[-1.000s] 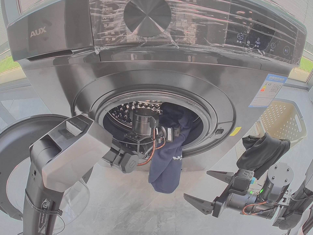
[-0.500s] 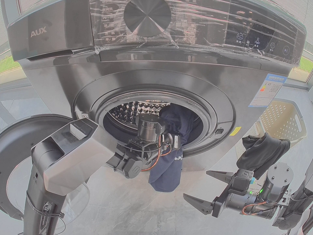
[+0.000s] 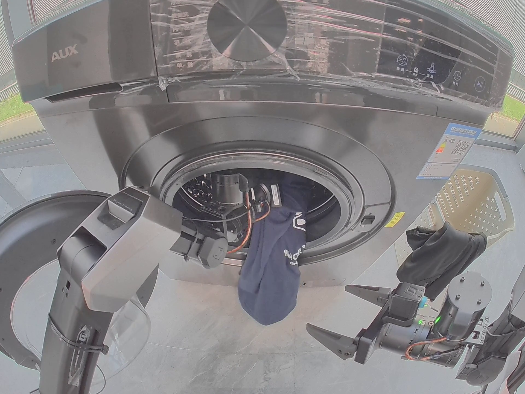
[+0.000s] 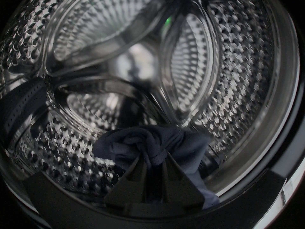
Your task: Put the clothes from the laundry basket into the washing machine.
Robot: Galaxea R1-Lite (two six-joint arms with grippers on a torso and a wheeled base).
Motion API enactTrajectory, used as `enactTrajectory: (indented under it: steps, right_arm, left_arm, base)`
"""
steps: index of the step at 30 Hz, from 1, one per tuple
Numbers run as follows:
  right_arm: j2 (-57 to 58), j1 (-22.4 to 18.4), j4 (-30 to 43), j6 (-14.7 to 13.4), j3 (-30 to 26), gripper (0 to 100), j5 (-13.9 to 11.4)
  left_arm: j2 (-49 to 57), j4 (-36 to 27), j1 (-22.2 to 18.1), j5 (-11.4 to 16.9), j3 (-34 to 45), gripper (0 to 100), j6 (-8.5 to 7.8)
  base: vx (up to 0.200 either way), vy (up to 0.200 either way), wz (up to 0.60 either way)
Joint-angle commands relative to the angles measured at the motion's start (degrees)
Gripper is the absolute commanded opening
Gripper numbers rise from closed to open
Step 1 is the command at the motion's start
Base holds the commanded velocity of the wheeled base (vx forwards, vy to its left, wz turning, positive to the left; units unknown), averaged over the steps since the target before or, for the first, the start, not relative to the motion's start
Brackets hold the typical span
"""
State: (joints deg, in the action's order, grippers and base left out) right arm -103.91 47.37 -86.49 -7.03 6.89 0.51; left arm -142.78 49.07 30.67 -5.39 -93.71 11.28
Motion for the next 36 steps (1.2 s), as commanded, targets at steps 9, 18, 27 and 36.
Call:
enactTrajectory:
  steps: [9, 18, 27, 36]
  right_arm:
    - [-0.15, 0.18, -0.08, -0.09, 0.14, 100, -0.07]
    - [-0.15, 0.09, -0.08, -0.09, 0.23, 100, 0.02]
    - [0.03, 0.18, -0.08, -0.09, 0.23, 100, 0.02]
    - [-0.15, 0.18, -0.08, -0.09, 0.41, 100, 0.10]
  left_arm:
    - [-3.74, 0.59, -3.25, -2.52, -10.70, 100, 0.59]
    - [7.42, -4.33, 1.50, 5.39, 11.27, 100, 2.43]
    - [7.51, -7.32, 3.34, 7.15, 17.68, 100, -1.52]
    - [3.38, -6.18, 3.52, 7.15, 15.57, 100, -2.14]
  base:
    - [0.000, 0.000, 0.00]
    - [0.000, 0.000, 0.00]
    - [0.000, 0.000, 0.00]
    - [0.000, 0.000, 0.00]
